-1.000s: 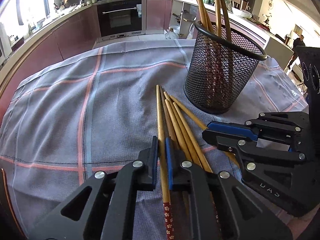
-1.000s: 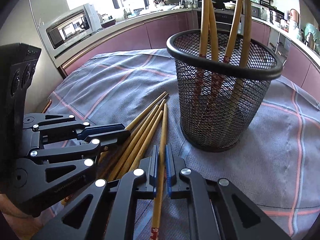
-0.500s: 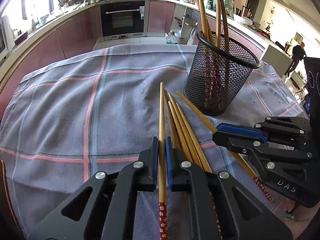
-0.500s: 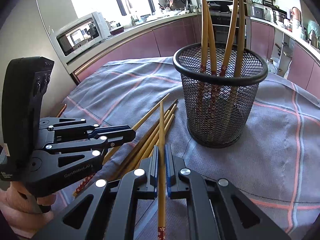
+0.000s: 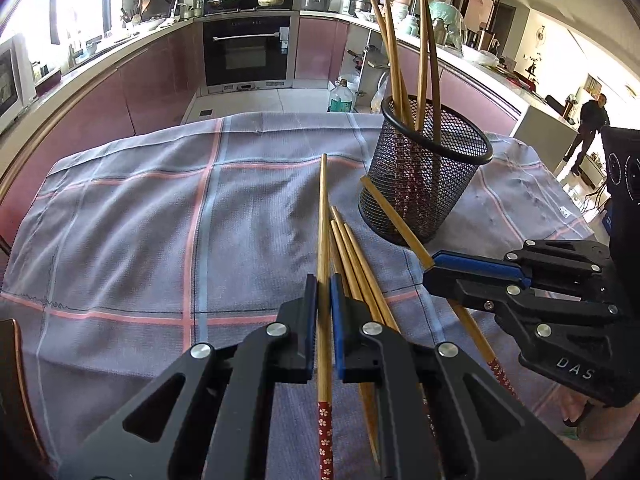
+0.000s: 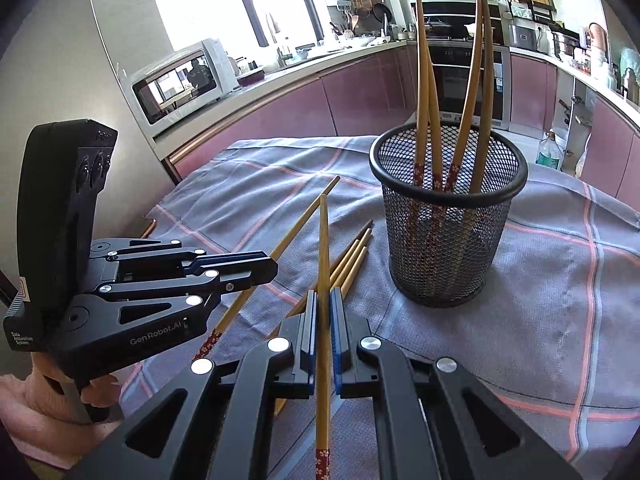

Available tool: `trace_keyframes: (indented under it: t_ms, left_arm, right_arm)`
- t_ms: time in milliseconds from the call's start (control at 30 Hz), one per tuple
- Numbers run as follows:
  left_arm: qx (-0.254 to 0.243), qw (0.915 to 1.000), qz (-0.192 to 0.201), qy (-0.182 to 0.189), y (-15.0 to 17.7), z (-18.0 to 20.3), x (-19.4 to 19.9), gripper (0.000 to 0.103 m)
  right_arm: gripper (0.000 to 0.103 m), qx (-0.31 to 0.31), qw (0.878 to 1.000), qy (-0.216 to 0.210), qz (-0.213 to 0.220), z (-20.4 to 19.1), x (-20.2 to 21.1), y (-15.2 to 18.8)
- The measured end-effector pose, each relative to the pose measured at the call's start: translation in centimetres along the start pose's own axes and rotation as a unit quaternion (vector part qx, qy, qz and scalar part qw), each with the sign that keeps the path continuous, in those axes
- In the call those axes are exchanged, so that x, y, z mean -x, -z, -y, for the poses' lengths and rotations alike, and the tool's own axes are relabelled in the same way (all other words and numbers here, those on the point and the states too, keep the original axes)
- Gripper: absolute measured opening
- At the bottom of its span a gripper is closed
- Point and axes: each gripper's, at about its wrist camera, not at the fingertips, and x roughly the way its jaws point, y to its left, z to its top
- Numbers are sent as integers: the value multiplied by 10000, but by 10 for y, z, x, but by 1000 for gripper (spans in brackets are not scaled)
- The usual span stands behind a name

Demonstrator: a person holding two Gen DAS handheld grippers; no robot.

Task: Organize utensils
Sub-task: 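Lift the held chopsticks upright with both grippers and raise them toward the cup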

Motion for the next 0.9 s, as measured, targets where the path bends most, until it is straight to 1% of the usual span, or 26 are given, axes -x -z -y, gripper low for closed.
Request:
trace_keyframes:
  t_ms: [333,667,900]
  left_arm:
    - [43,9999,148,47,-1,0,16,8]
    - [71,9998,182,64,-2,1,20,8]
    - [131,9996,204,110,-4,-2,23,8]
  right_arm:
    - [5,63,9999,-18,112,-5,4,-6]
    - [5,148,9998,-32,103,-6,4,-8]
    - [5,282,9995,-34,134,-14,5,-14]
